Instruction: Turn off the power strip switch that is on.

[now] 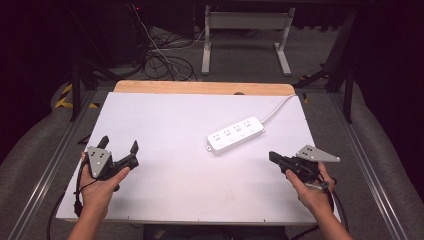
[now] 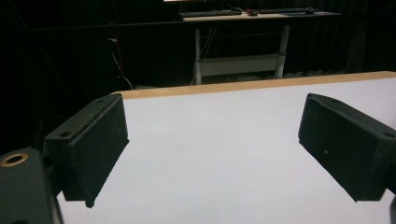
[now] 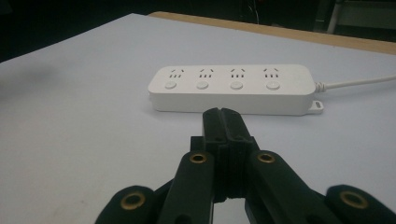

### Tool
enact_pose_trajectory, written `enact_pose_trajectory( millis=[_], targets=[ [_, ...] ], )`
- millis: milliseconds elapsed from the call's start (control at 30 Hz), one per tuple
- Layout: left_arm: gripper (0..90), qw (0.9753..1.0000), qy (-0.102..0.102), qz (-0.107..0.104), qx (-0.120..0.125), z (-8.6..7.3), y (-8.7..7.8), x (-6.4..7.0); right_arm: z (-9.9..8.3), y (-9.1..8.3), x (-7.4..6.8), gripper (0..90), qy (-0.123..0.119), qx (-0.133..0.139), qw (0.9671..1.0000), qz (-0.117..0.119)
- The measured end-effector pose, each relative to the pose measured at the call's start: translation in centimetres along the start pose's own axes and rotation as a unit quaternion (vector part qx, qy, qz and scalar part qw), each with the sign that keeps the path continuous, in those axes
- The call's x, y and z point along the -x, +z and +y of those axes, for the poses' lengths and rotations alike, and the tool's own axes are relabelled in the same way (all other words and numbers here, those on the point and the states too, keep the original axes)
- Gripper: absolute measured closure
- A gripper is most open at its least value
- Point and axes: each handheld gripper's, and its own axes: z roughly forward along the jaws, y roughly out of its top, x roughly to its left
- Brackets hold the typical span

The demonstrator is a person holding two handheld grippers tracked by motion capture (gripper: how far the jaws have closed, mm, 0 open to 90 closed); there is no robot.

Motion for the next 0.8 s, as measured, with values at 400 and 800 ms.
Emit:
enact_pose_trajectory(
  millis=[400, 800],
  targets=[
    [8.9, 1.0000, 0.001, 0.001, -0.001, 0.0, 0.1, 0.0, 1.0, -0.1, 0.2, 90.0, -0.027, -0.024, 0.9990, -0.027],
    [8.9, 1.0000, 0.002, 0.003, -0.003, -0.1, 0.0, 0.0, 3.6, -0.3, 0.1, 90.0, -0.049, -0.028, 0.9976, -0.041]
  ],
)
